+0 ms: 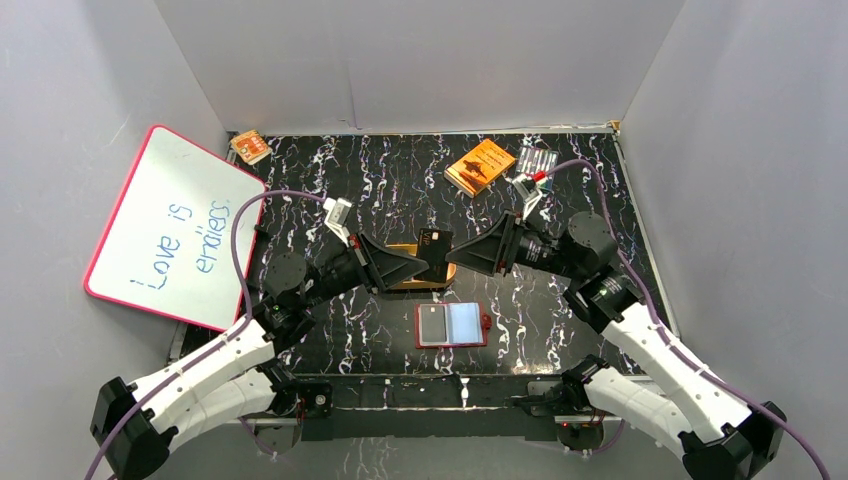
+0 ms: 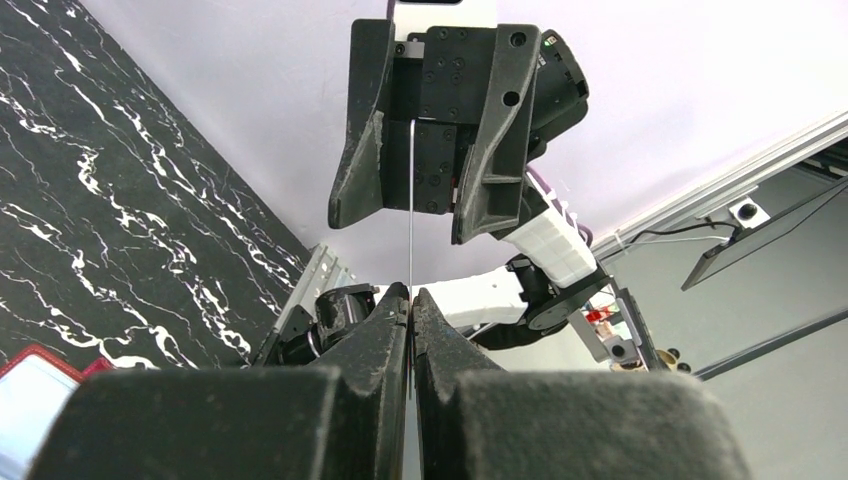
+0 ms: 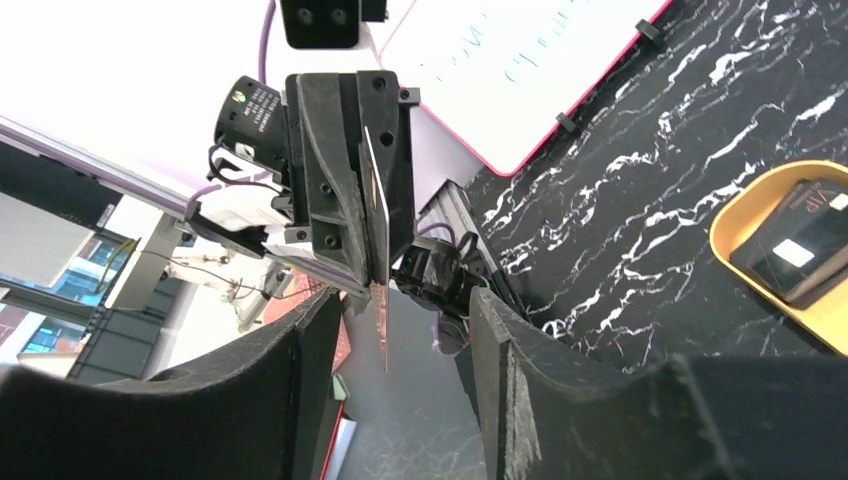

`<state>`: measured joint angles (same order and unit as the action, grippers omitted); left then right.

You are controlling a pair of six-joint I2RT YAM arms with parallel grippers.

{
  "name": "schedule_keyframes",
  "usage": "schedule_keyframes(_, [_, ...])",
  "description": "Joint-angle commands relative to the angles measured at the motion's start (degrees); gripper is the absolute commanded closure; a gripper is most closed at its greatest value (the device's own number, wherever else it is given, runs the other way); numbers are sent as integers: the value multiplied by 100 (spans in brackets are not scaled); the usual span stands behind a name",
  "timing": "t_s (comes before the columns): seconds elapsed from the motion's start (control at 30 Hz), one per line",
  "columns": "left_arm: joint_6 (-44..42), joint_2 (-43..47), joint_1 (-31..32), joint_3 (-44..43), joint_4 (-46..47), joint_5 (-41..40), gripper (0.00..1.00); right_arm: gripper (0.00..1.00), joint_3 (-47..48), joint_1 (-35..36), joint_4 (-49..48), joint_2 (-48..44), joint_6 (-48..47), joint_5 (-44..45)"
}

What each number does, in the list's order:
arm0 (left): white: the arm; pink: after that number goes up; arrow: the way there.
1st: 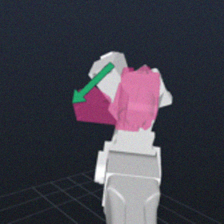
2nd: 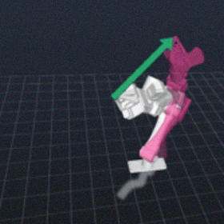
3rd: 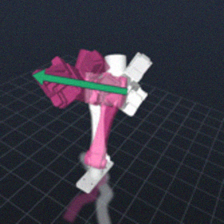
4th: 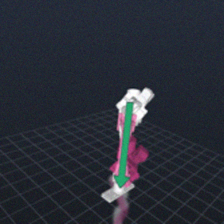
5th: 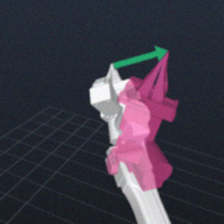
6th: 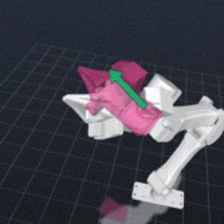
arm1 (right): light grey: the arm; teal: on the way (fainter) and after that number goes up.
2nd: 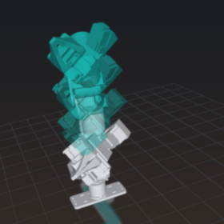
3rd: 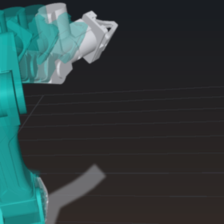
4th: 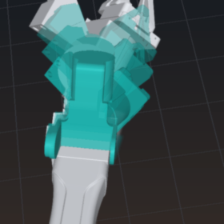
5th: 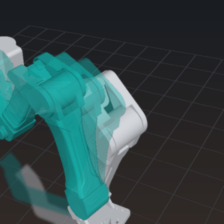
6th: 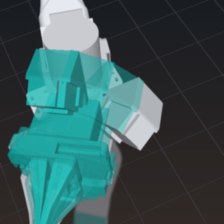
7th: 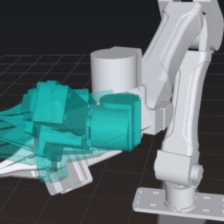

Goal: Put the credit cards into the card holder
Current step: Pick up the credit card from the storage box.

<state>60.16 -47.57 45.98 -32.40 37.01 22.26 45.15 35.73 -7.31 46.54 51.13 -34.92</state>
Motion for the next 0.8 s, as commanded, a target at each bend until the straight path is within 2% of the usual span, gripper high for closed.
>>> schedule_keyframes(0.0, [117,39,2,32,489,-56,100,45,-83,-6,-1341,46,567,-145])
schedule_keyframes(0.23, [124,-33,1,62,561,-68,100,65,-214,11,-1690,176,846,-180])
schedule_keyframes(0.63, [164,-16,0,136,600,-281,100,75,-313,16,-2019,323,1139,-319])
schedule_keyframes(0.77, [163,-32,6,129,623,-313,100,85,-337,18,-2043,358,1162,-323])
